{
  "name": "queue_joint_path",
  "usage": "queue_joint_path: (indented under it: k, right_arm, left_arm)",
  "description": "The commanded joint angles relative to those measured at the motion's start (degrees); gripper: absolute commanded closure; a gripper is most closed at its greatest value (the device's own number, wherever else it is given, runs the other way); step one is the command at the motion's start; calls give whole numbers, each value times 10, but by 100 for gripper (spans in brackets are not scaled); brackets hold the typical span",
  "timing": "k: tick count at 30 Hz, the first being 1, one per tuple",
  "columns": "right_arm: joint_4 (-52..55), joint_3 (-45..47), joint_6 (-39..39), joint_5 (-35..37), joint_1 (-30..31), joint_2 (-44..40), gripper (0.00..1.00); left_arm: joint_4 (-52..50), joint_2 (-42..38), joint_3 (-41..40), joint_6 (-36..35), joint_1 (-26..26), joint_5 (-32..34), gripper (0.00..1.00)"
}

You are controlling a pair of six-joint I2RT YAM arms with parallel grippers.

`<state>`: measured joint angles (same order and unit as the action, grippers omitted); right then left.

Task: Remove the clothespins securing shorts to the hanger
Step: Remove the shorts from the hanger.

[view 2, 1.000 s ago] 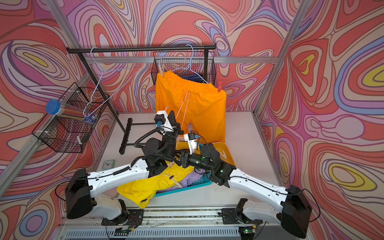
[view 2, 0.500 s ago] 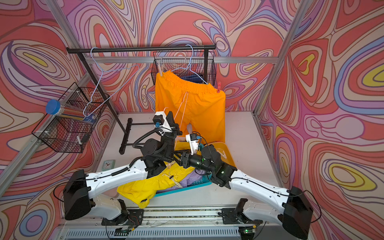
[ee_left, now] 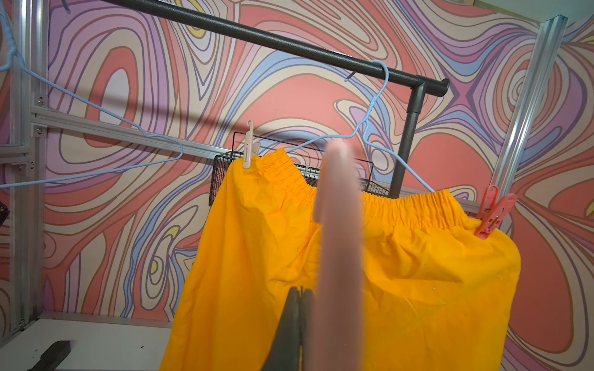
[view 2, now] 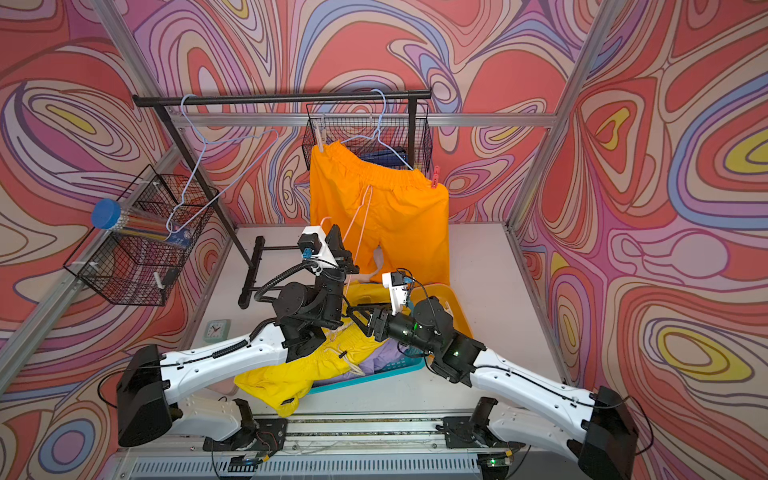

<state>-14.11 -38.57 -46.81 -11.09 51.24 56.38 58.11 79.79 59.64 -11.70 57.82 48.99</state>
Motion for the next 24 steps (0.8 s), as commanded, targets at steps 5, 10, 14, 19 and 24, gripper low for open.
queue_joint_path:
  k: [5,10,14,19,24]
  right_arm:
    - [48,30,2,11,1,-17,45]
    - [32,25,-2,-1,1,-3,45]
    - [28,12,-2,-22,0,22,45]
    - [-9,11,-12,-57,3,37,48]
    - [-7,4,3,-58,16,21,49]
  left_arm:
    - [78,-32,4,-14,-2,15,100]
    - [77,-27,4,-8,-3,14,100]
    - [76,-24,9,-8,-2,14,100]
    - [79,-20,11,-4,-3,14,100]
    - [81,-17,12,-6,-3,15,100]
